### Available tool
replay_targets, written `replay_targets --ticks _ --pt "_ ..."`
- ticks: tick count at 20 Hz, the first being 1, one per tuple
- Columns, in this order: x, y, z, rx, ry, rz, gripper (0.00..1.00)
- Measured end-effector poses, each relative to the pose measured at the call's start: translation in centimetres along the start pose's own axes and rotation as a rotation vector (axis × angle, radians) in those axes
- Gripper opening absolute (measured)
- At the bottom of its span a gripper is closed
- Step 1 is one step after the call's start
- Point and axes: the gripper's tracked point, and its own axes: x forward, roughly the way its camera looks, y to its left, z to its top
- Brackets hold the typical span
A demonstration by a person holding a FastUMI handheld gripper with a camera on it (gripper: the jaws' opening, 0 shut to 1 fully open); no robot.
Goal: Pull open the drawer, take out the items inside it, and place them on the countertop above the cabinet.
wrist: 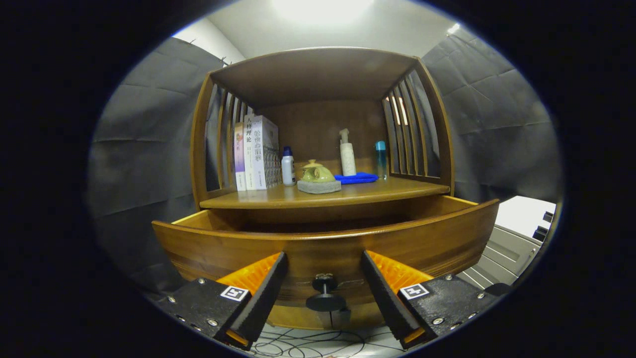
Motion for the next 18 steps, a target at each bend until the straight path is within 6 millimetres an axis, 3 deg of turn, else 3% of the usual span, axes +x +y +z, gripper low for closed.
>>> replay_targets --ticks 18 --pt "9.2 0.3 0.6 -0.015 -0.024 -0.003 0.95"
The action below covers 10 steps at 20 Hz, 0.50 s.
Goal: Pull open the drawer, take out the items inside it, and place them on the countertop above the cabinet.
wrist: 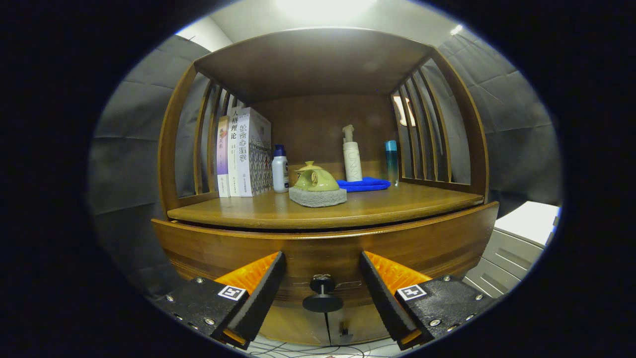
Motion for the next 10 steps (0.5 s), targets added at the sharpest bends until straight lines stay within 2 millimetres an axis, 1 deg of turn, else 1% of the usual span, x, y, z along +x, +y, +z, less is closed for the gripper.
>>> replay_targets --ticks 5,9,10 --pt "1.7 0.0 0.1 -0.003 -0.004 -0.007 0.95" --pt "1.8 0.1 0.1 -0.04 0.01 -0.009 0.95" --pt "1.5 0.3 0.2 -0.053 0.024 0.009 0.95"
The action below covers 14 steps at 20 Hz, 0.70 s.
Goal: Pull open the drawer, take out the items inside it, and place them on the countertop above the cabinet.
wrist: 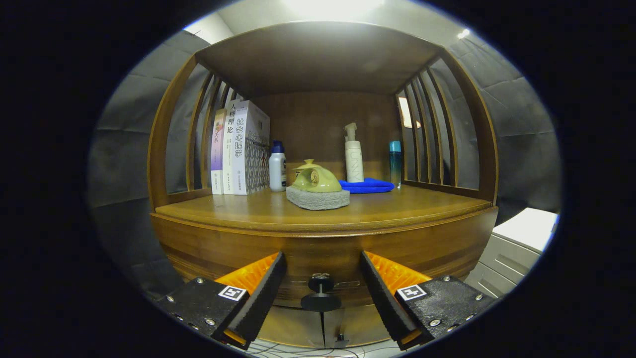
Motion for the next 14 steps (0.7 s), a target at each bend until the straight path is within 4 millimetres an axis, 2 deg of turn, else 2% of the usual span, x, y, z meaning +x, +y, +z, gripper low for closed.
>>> replay_targets --ticks 1,3,5,9,11,12,14 --pt "-0.5 -0.3 0.8 -0.015 -0.005 0.007 0.95" --pt "-1.9 -1.8 4.1 -0.078 -0.063 -0.003 0.95" --pt "-4.1 -4.1 8.0 -0.131 -0.102 -0.048 0.95" --pt "-8.3 -6.5 16.7 -0.141 -0.186 -0.066 0.95" --pt "-11.4 -6.9 20.4 -0.14 -0.223 -0.051 0.94" --pt "-12.4 -6.7 21.5 -0.14 -0.231 -0.04 0.94" --pt "-15.0 -6.8 22.5 -0.128 -0.208 -0.031 0.94"
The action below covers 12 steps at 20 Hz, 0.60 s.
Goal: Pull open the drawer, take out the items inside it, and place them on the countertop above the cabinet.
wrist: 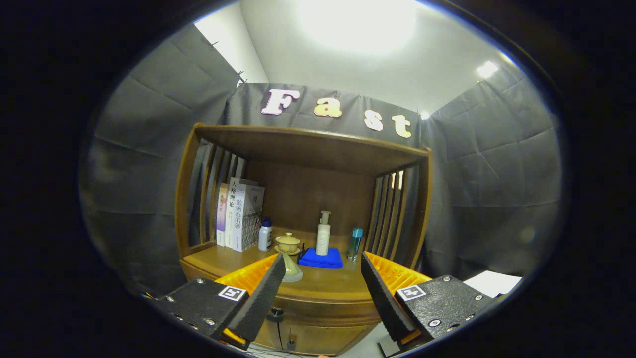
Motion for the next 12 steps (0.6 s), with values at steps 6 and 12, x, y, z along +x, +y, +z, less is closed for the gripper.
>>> replay_targets --ticks 6,12 --pt "-4.3 -1.1 4.2 0.017 -0.023 -0.039 0.95" --pt "-5.6 -2.2 5.9 -0.082 -0.053 -0.043 0.95"
